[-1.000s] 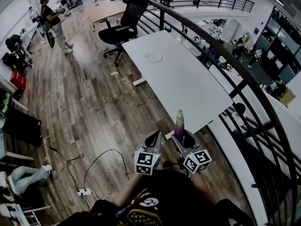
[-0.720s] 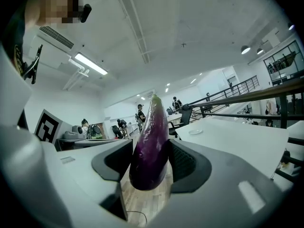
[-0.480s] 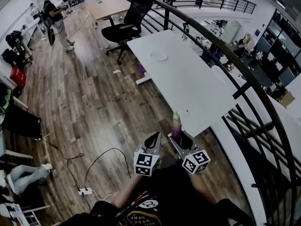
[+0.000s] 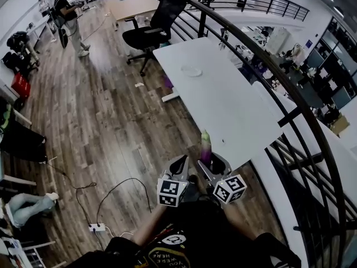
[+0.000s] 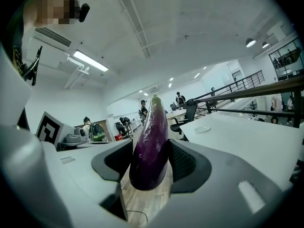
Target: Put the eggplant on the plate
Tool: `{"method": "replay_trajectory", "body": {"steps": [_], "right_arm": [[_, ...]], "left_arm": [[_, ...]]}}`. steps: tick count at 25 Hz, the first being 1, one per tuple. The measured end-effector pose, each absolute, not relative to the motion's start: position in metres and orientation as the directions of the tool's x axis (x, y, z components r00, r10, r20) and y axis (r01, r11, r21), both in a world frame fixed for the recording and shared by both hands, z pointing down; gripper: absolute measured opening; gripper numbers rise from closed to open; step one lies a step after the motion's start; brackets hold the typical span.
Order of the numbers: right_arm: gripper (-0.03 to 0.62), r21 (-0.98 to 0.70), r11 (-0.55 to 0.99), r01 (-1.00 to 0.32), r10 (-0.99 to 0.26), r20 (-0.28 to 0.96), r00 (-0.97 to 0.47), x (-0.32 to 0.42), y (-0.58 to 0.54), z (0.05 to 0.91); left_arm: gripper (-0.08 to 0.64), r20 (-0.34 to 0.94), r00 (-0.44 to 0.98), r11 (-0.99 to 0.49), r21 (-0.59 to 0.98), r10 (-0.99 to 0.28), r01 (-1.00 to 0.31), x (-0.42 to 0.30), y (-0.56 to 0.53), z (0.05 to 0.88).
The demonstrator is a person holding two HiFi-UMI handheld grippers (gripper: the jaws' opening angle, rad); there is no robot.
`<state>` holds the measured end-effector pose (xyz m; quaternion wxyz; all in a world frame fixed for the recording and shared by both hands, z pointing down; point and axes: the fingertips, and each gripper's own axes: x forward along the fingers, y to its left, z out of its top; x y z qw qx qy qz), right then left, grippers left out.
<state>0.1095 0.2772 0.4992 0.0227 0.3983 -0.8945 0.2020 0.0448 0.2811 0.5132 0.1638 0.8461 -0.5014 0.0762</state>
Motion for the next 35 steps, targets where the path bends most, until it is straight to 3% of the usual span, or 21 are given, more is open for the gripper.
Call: {"method": "replay_trajectory", "body": {"steps": [20,35], "right_arm": [[0.236,-0.375,0.606,-0.702,-0.698,0.174,-0.695,0.167,0.116,0.498],[0.236,-0.355,0.557,-0.751,-0.739,0.199,-0.643,0.103,-0.009,0.500]], "left_arm": [[0.005,0.300,0.478,-0.460,0.131,-0.826,-0.878,0.110,0.108,0.499],[0.005,0.304,0.513,-0.494,0.141,-0.803,-0.858,0.029,-0.020,0.500]]}}
